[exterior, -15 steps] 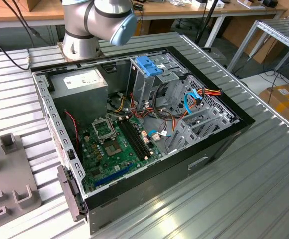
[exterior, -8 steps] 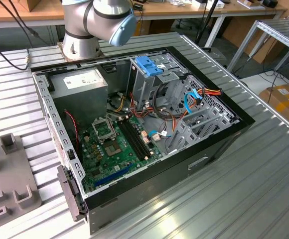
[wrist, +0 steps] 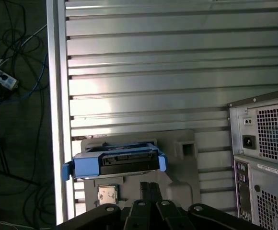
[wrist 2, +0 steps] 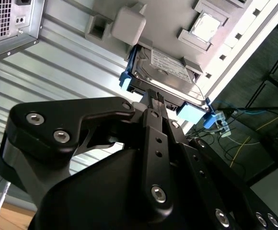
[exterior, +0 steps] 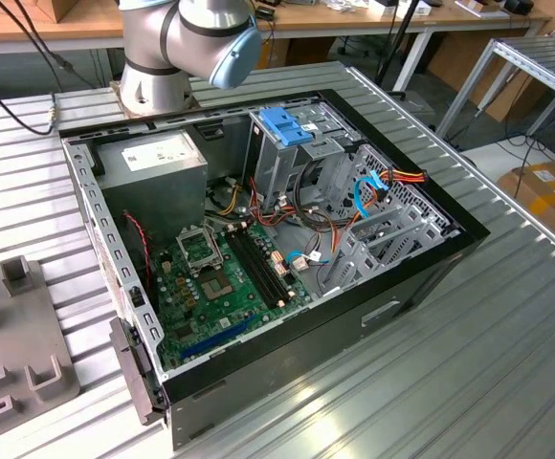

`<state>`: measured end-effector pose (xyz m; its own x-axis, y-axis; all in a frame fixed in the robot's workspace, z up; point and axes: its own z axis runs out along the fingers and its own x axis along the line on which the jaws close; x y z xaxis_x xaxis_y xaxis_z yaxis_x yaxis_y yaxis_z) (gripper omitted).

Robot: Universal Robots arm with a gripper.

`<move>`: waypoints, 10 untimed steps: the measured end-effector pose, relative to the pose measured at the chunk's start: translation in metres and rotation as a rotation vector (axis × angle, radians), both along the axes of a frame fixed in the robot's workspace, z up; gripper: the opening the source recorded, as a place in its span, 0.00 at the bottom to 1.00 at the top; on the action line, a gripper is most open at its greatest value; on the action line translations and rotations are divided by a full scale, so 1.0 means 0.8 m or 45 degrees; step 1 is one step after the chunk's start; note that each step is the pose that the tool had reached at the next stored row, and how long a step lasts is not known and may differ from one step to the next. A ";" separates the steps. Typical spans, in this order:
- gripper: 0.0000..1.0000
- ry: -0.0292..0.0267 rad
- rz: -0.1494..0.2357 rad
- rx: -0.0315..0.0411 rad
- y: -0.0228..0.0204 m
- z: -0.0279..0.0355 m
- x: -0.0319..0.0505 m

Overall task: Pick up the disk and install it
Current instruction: 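Reach for the disk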

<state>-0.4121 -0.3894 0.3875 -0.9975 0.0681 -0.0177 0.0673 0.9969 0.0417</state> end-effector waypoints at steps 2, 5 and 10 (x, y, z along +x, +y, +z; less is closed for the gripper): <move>0.11 0.0457 0.001 -0.0002 -0.0001 -0.0004 0.000; 0.11 0.0809 0.001 0.0000 0.0000 -0.0008 0.000; 0.11 0.0842 0.001 -0.0002 -0.0001 -0.0007 -0.001</move>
<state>-0.4126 -0.3895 0.3869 -0.9966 0.0672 0.0482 0.0690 0.9969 0.0371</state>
